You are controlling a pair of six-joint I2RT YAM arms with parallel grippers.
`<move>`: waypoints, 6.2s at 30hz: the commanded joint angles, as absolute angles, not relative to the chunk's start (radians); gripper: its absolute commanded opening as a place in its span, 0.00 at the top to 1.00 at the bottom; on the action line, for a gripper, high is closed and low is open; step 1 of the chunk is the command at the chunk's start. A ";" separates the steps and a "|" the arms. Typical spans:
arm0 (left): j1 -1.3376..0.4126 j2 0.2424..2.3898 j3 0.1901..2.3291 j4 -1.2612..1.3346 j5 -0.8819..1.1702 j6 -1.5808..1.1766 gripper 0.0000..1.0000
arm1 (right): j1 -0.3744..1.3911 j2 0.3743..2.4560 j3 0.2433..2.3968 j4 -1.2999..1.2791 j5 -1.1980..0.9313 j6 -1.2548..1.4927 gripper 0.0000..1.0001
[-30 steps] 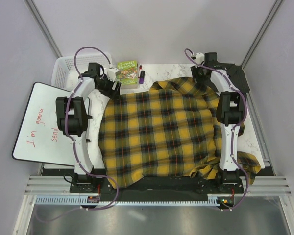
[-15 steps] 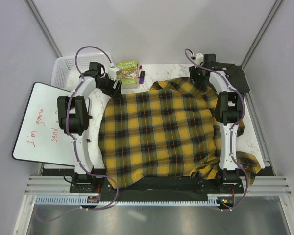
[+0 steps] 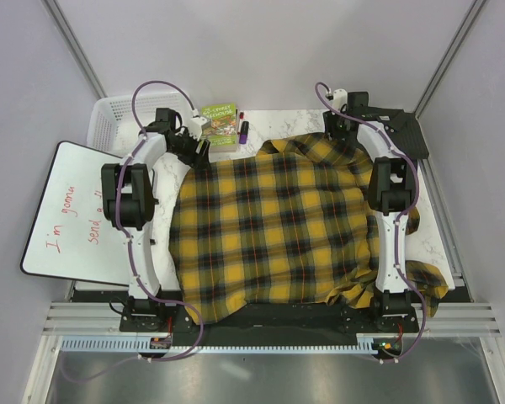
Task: Fold and stack the long sleeve shirts
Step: Flatten the shirt out, then fold the shirt
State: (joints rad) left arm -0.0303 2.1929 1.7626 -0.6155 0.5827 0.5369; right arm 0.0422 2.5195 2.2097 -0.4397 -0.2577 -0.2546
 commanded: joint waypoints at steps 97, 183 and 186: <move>-0.138 1.956 1.632 -0.537 0.385 0.769 0.98 | -0.061 2.270 2.191 -0.623 -0.397 -0.305 0.30; -0.173 1.511 1.194 -0.586 0.405 0.908 0.98 | -0.275 1.809 1.652 -1.005 -0.542 -0.857 1.00; -0.187 1.497 1.149 -0.607 0.390 0.900 0.98 | -0.273 1.802 1.595 -1.009 -0.528 -0.883 1.00</move>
State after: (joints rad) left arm -0.1711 1.5459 1.1950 -0.5591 0.3943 0.8764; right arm -0.2703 1.8416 1.6516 -0.9848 -0.5388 -0.8131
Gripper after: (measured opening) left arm 0.023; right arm 0.009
